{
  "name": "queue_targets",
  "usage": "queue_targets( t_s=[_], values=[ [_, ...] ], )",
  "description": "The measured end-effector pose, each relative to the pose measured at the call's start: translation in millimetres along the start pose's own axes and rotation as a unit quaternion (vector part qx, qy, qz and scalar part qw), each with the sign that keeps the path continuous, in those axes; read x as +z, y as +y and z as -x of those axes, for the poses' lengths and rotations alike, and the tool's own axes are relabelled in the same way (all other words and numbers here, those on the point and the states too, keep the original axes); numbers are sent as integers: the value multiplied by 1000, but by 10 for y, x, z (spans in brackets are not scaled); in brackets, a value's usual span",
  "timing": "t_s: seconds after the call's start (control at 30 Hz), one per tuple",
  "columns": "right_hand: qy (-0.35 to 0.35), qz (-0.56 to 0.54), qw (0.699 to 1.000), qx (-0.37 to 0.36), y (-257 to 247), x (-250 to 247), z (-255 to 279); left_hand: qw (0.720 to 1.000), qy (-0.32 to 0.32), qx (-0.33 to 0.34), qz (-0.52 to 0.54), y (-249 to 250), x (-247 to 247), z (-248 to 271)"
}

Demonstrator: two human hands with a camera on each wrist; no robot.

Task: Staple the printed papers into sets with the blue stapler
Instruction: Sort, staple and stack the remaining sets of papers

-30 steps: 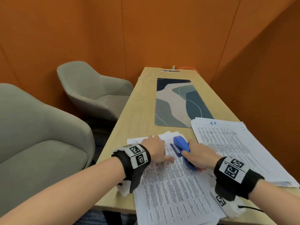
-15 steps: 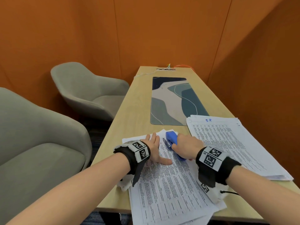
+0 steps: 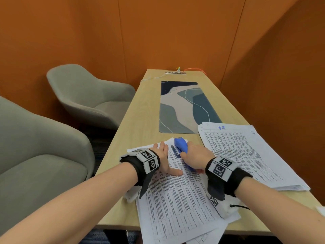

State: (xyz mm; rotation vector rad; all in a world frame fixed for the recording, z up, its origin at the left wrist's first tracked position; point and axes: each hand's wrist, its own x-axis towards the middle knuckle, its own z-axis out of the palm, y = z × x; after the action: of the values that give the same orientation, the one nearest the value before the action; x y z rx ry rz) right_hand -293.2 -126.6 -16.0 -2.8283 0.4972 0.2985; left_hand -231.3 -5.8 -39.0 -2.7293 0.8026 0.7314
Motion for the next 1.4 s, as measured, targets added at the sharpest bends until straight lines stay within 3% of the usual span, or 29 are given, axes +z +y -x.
queue_targets(
  t_s=[0.1,0.2,0.43,0.53,0.67,0.83,0.9,1.23,1.4],
  values=[
    [-25,-59,998,-11,31,16,-11,1000,5,9,0,-11,23,-20],
    [9,-46,999,-12,12,66,-56,1000,5,10,1,-15,37,-31],
    [15,-48,999,-7,-109,23,-204,1000,10,22,8,-37,45,-35],
    [-2,-40,998,-48,-201,-71,-319,999,16,23,26,-42,51,-35],
    [-45,-102,993,-43,-128,-206,-339,999,25,26,35,-76,72,-48],
    [25,-222,975,-3,236,-348,-230,987,130,13,93,-154,-155,-52],
    [30,-244,969,20,375,-393,-156,988,115,-12,101,-236,-239,-74],
    [14,-101,994,38,665,-281,-129,988,58,-57,128,-387,-409,-80],
    [21,-57,997,38,604,-268,-308,969,56,-12,240,-409,-365,-53]
  ],
)
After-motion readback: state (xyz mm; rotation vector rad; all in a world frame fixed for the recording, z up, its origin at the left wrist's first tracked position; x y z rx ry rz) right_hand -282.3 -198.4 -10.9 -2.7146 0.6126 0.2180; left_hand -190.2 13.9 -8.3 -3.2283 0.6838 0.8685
